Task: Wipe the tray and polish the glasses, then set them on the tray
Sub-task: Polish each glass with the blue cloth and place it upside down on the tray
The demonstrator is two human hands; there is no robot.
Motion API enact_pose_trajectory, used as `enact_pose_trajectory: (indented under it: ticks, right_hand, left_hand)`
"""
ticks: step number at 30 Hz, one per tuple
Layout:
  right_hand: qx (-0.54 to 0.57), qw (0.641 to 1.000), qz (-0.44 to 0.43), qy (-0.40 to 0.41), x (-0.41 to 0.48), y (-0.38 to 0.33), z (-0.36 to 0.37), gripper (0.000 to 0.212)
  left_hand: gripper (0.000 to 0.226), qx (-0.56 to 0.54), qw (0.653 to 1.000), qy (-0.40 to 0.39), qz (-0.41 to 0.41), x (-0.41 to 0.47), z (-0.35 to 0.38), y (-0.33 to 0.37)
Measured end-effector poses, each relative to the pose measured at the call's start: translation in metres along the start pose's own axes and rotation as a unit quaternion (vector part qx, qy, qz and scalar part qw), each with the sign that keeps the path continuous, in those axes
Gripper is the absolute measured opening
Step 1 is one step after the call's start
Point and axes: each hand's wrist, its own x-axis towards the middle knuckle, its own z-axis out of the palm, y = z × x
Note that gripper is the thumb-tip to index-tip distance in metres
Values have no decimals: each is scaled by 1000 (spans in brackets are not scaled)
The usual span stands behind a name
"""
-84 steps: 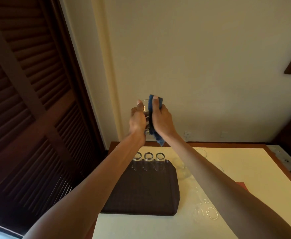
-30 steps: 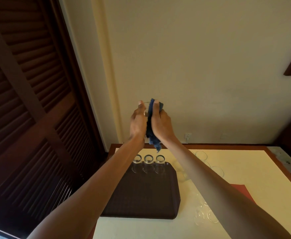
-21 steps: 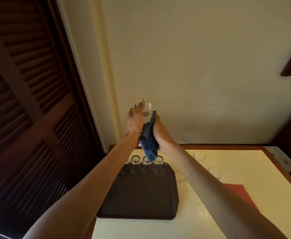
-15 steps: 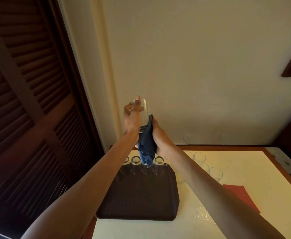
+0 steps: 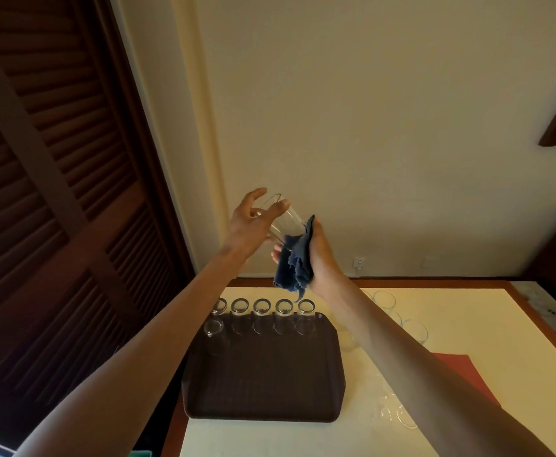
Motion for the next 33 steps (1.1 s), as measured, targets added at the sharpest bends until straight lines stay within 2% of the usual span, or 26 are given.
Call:
enact_pose_trajectory:
  ticks: [2,7,10,12,13,16,18,20,21,23,25,27,29,31,33]
  right_hand:
    - [-31,998,-46,23,3,2,-2,60]
    - [-161,955,-237,83,-1,5,-3,48]
    - [-176,941,-275,92,-2,9,-5,49]
    - [-179,946,-258,82,-2,8,-8,53]
    - [-170,956,-231,65,-3,4,-7,53]
    - [-136,988,-67,-6,-15,-18,-3,48]
    - [-155,987,6,-33,-25,-28,0,44]
    - [-147,989,1,-26,-24,-28,0,41]
    - [-152,988,-22,-13,-21,-24,-1,43]
    - [-212,970,-117,31,-15,-11,-6,53]
    - [-242,944,-216,57,-10,-1,-9,58]
    - [-220,949,-220,41,-9,-1,-10,57]
    - [-192,973,-125,16,-12,-11,-7,51]
    - [-183,983,-11,-21,-20,-22,-3,43]
    - [-185,982,23,-36,-24,-26,-1,38]
  left_hand:
    - [46,46,999,-9,1,0,-1,1]
    - [51,159,986,-32,-28,1,-3,4]
    - [57,219,974,-35,-41,-1,1,6]
    - [68,255,967,3,11,-5,7,4]
    - [67,260,964,28,52,-7,7,2]
    - [53,271,934,93,215,-17,3,-3]
    - [45,284,909,107,287,-17,0,-12]
    - [45,269,914,107,283,-15,3,-17]
    - [46,255,931,96,242,-14,5,-16]
    - [48,224,967,52,110,-8,11,-11]
    - [56,231,972,32,33,-5,14,-6]
    - [61,241,967,66,56,-8,13,-6]
    - [57,248,952,116,136,-14,10,-7]
    - [50,267,922,143,239,-19,5,-14]
    - [47,266,913,143,275,-20,3,-20]
